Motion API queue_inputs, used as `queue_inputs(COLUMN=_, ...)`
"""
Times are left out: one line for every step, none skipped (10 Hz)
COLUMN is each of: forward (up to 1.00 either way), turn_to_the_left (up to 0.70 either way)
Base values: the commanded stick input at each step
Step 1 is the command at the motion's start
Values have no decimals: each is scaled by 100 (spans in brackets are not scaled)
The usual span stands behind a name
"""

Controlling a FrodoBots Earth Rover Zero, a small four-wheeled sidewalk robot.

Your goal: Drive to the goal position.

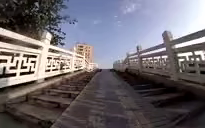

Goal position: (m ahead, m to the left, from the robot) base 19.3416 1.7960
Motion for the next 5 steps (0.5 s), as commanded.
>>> queue_inputs(forward=70, turn_to_the_left=0)
queue_inputs(forward=70, turn_to_the_left=0)
queue_inputs(forward=70, turn_to_the_left=-4)
queue_inputs(forward=70, turn_to_the_left=-9)
queue_inputs(forward=70, turn_to_the_left=-3)
